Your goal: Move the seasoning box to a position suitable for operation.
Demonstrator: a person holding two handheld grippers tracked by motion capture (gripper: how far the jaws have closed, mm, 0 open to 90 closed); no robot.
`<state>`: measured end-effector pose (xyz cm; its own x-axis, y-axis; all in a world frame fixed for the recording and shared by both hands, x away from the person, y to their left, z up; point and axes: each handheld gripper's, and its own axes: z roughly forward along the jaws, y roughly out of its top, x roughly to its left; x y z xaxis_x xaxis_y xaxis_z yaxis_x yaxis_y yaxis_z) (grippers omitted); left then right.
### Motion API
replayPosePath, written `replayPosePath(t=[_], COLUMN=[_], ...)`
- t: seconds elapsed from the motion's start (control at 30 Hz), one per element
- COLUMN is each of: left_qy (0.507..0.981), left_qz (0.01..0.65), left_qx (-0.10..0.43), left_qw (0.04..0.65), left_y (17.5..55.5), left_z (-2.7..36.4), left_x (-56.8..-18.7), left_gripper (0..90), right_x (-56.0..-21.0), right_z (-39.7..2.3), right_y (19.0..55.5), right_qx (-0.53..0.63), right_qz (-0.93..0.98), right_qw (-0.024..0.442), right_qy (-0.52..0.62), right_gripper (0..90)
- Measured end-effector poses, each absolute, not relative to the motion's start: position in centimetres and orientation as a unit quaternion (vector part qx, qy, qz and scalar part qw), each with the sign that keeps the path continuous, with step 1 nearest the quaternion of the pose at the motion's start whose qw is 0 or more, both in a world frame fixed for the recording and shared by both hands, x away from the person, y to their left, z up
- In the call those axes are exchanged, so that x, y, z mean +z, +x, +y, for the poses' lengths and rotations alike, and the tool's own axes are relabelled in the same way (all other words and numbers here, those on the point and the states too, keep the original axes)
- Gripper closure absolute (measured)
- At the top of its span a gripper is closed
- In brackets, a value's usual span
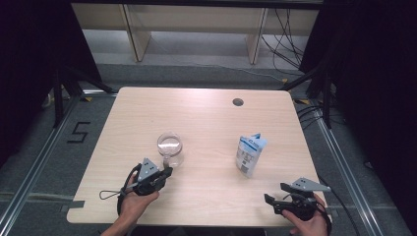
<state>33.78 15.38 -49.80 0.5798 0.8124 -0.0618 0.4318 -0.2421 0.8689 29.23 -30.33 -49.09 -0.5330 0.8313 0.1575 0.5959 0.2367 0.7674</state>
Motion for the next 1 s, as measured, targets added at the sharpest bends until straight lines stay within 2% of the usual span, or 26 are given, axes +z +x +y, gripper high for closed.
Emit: replayPosePath(t=[0.87,0.97,1.0], left_qy=[0.738,0.738,0.738], left_qz=[0.447,0.445,0.447], left_qx=[0.222,0.224,0.225], left_qw=[0.454,0.454,0.453], left_y=[35.3,35.7,35.7], left_z=[18.5,18.8,18.9], left_x=[-49.9,-50.0,-50.0], left_gripper=[85.7,85.9,86.0], right_x=[-49.1,-49.0,-49.1], right_z=[-30.3,-30.0,-30.3], right_y=[29.3,29.0,29.3], right_qx=[0.411,0.409,0.409], right_qz=[0.775,0.767,0.775], right_qw=[0.140,0.128,0.146], right_qy=[0.459,0.477,0.460], right_gripper=[21.8,21.8,21.7])
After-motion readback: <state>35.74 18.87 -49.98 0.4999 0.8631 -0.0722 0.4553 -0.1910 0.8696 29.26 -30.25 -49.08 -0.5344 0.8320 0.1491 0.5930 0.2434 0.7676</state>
